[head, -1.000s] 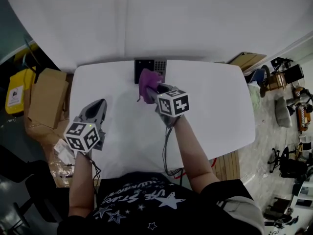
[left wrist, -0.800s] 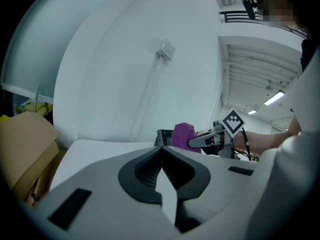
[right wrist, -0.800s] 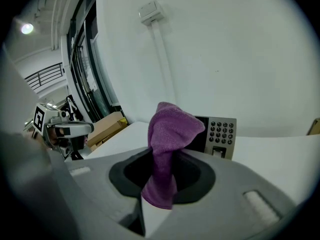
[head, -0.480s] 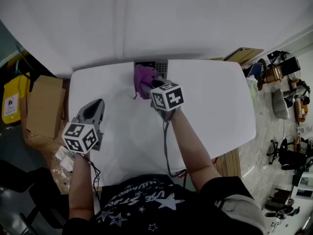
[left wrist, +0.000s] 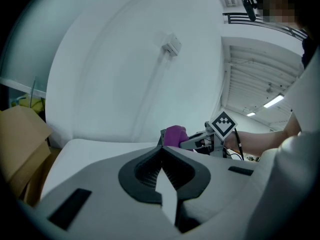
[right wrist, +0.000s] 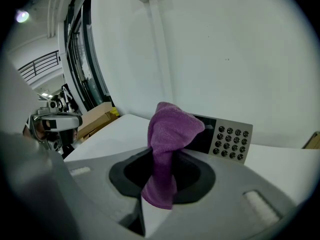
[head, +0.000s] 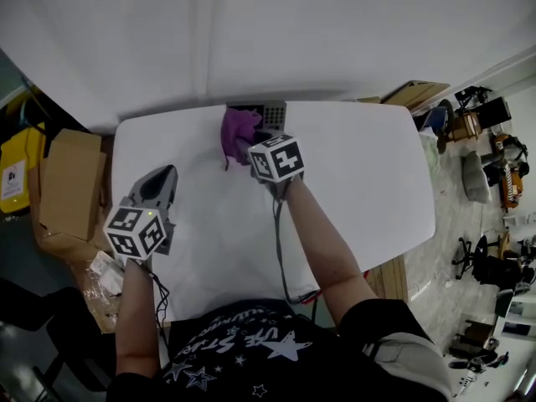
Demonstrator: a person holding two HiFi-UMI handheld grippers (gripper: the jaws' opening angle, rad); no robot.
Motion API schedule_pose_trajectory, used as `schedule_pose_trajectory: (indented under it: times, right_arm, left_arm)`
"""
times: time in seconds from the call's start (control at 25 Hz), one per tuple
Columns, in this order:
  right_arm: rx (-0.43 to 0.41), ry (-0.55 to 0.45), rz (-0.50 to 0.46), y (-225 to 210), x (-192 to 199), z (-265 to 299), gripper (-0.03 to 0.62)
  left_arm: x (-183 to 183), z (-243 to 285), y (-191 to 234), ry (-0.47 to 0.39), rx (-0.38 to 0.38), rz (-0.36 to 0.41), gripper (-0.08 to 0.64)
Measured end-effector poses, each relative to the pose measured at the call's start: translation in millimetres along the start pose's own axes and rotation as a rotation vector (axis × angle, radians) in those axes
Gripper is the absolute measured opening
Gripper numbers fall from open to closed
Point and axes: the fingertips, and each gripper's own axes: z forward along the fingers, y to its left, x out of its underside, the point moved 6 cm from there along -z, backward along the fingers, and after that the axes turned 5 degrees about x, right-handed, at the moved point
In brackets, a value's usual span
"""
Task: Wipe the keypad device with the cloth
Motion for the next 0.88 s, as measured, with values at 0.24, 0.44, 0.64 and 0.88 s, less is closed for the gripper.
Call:
schedule_pose_trajectory:
  times: [0.24,0.44,0.64,0.88]
  right_arm:
    - [0.012,0.004,0.022,-9,2,7,0.095]
    - [0.028,-0.002,0.054,-26,6,4,0.095]
    - [0.040,-0.008,0.078,-43,11,-2,0.095]
    - [0.060,-0.006,0.104,-64,20,-12,0.095]
  left_arm:
    - [2,5,-1,0.009,-0.001,-0.008,0.006]
    - [2,12,-8,0.020,-0.003,-0.007,0.006]
    - [2,21,-14,0.029,-0.001,0.001,0.006]
    - [5,31,-28,0.042,0.005,0.006,0.006]
